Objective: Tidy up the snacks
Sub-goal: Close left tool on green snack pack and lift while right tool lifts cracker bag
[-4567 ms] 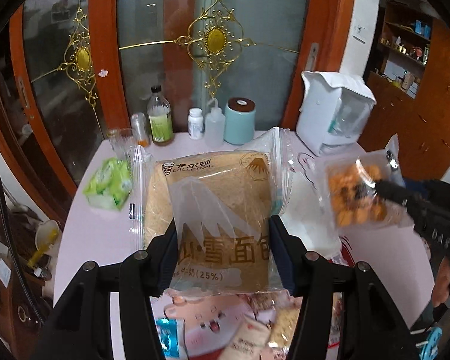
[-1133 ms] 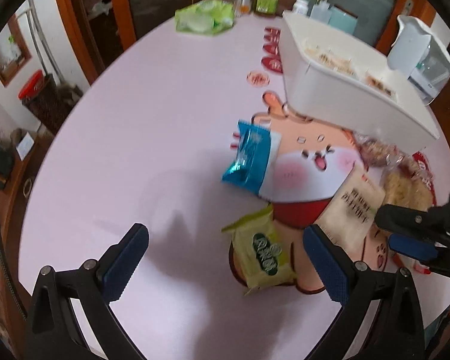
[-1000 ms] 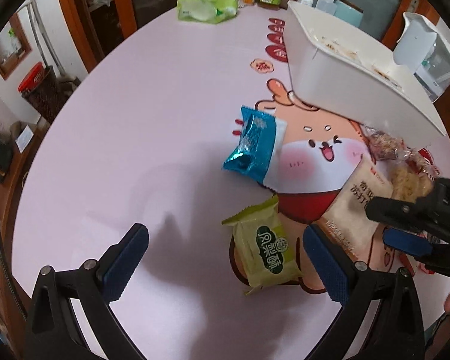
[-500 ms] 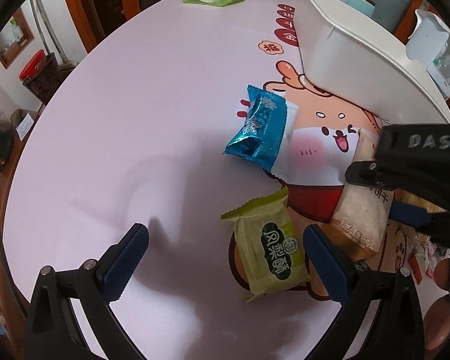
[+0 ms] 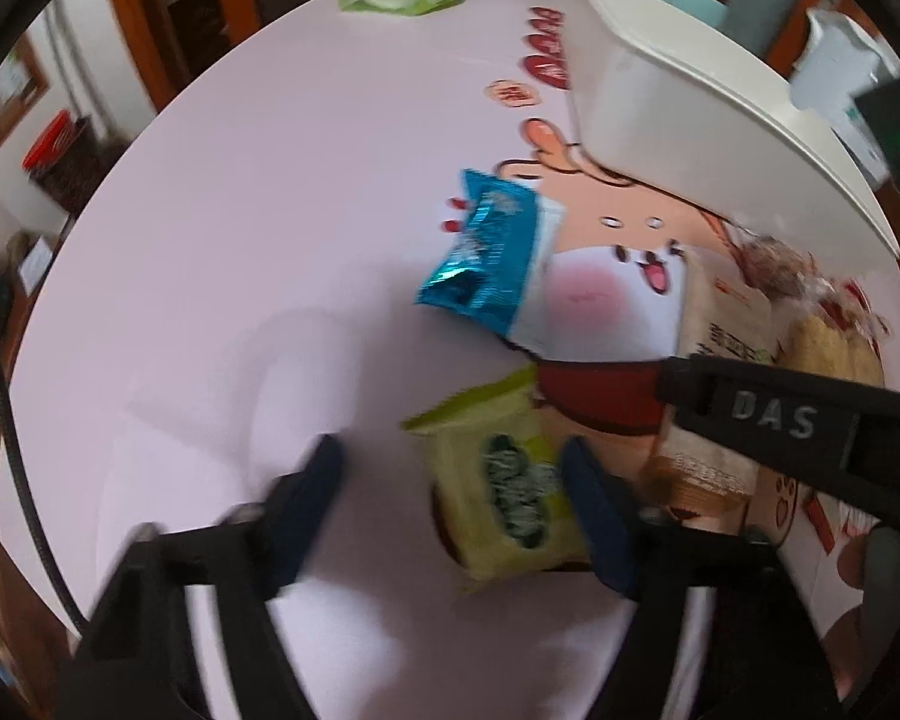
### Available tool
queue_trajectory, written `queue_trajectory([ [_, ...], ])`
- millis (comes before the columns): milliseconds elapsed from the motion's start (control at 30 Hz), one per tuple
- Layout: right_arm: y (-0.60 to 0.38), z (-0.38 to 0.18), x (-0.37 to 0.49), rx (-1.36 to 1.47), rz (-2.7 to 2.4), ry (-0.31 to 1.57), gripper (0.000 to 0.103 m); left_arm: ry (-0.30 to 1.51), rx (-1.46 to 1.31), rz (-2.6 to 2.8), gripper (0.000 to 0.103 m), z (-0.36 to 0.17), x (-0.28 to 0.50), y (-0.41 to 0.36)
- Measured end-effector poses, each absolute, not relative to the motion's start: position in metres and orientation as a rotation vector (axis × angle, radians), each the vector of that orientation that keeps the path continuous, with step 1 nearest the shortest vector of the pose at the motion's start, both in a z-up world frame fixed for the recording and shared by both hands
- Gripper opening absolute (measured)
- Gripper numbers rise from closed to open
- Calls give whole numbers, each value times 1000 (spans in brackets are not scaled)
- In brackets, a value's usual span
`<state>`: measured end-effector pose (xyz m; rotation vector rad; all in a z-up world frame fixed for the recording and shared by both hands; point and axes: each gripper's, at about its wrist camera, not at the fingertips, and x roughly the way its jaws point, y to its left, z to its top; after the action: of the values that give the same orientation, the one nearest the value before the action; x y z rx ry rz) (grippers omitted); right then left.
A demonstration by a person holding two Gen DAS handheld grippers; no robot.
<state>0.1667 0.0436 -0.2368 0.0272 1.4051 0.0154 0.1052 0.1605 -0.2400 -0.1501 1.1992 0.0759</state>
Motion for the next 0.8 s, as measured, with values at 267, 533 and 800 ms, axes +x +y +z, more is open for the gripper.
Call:
queue_trajectory([
  [267,13,-213,142,58,75,1368,59,1208,-114,62,39,-236,104,156],
  [533,-17,-168,125,44,99,1259,59,1147,-102,57,39,-204,103,156],
  [800,-32,-127,143,67,86,1158,59,1037,-83,16,39,-154,113,136],
])
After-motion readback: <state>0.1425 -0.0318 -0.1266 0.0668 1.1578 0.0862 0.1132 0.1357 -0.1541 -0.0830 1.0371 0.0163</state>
